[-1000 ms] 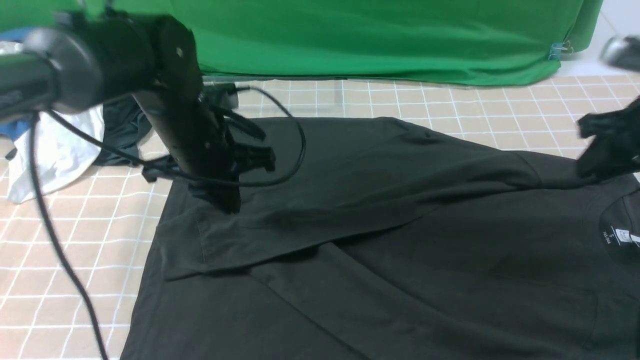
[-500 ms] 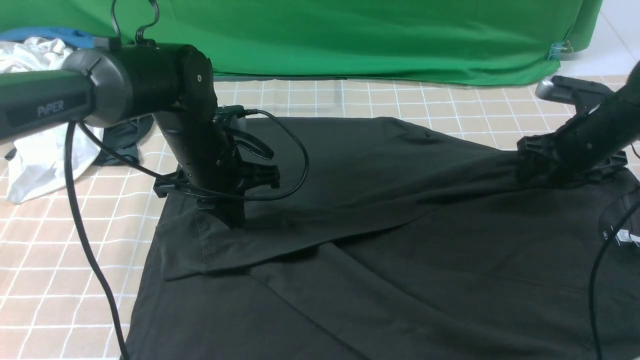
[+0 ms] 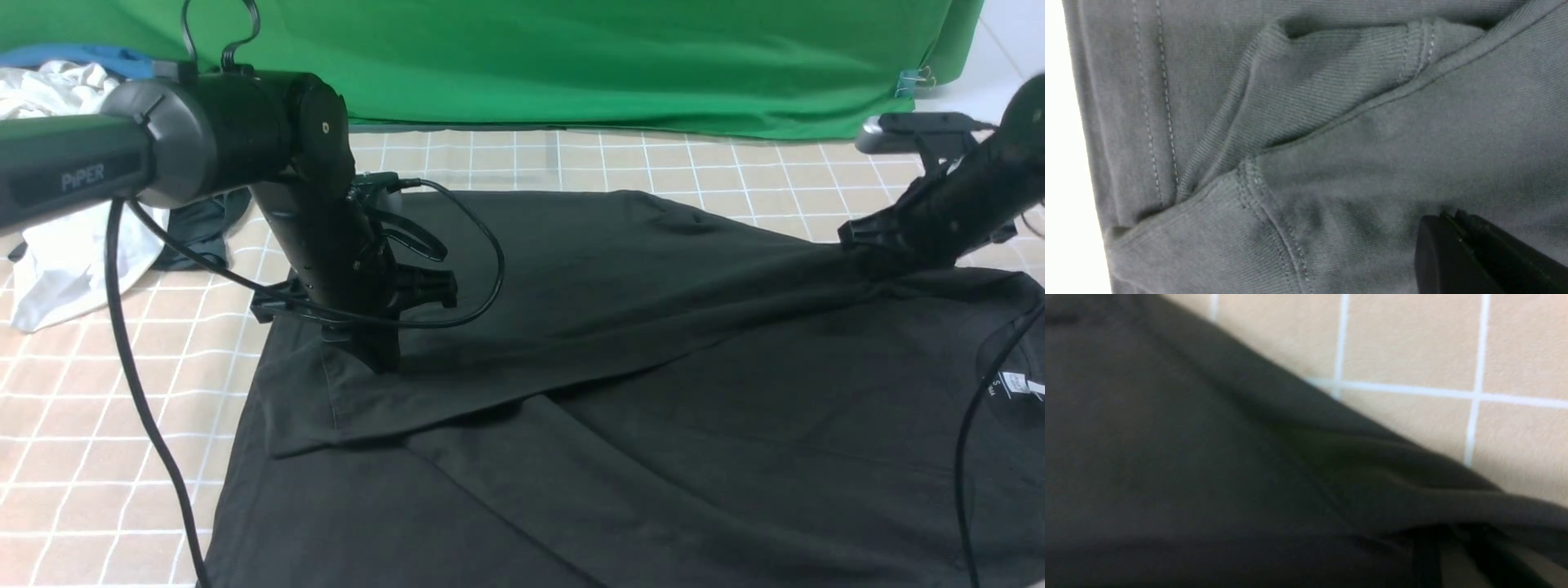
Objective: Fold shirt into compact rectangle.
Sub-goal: 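Grasp the near edge of the shirt at its hem and shoulder corners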
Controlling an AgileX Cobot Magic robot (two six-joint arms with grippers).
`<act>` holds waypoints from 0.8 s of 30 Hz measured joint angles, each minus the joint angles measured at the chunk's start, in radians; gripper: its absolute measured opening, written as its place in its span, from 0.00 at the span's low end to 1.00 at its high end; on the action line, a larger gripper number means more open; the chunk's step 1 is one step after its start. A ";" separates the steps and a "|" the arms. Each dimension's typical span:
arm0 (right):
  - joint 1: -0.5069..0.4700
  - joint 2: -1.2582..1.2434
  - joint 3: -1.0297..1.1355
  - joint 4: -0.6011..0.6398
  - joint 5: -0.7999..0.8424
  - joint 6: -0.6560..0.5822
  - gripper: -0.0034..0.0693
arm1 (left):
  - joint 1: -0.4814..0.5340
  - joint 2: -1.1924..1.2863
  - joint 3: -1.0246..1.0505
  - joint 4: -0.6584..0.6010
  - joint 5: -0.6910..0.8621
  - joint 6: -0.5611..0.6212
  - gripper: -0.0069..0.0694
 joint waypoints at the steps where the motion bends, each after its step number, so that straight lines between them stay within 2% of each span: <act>1: 0.000 0.001 -0.028 -0.008 0.048 -0.002 0.15 | 0.000 0.000 0.000 0.001 0.001 0.000 0.11; 8: 0.000 0.001 -0.182 -0.081 0.338 -0.002 0.15 | 0.000 0.000 0.000 0.017 0.031 0.000 0.11; 15: 0.001 0.004 -0.198 -0.143 0.446 -0.002 0.19 | 0.000 0.000 0.000 0.033 0.048 0.019 0.11; 20: 0.001 0.012 -0.198 -0.167 0.445 0.015 0.31 | 0.000 0.000 0.000 0.039 0.049 0.020 0.11; 23: 0.001 0.016 -0.198 -0.174 0.398 0.075 0.48 | 0.000 -0.015 0.000 0.047 0.048 0.022 0.11; 24: 0.001 0.016 -0.198 -0.174 0.396 0.079 0.50 | 0.000 -0.021 0.000 0.049 0.048 0.022 0.11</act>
